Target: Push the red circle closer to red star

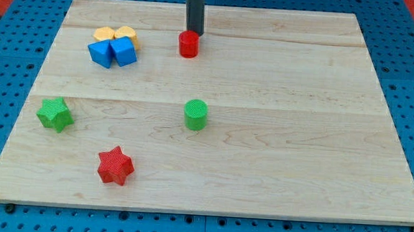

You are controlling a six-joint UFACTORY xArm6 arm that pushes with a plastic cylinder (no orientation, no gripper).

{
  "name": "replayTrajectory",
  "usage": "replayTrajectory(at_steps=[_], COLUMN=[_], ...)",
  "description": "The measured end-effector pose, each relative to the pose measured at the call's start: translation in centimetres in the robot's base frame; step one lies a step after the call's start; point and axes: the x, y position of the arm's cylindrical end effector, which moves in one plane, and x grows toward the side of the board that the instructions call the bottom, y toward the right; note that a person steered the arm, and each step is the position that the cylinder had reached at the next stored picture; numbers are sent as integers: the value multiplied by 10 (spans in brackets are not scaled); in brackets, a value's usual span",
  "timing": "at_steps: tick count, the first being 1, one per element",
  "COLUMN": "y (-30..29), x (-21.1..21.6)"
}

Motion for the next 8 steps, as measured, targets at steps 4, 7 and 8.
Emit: replayTrajectory(at_steps=[4,7,8], y=[-24,-46,-46], x=[81,151,178])
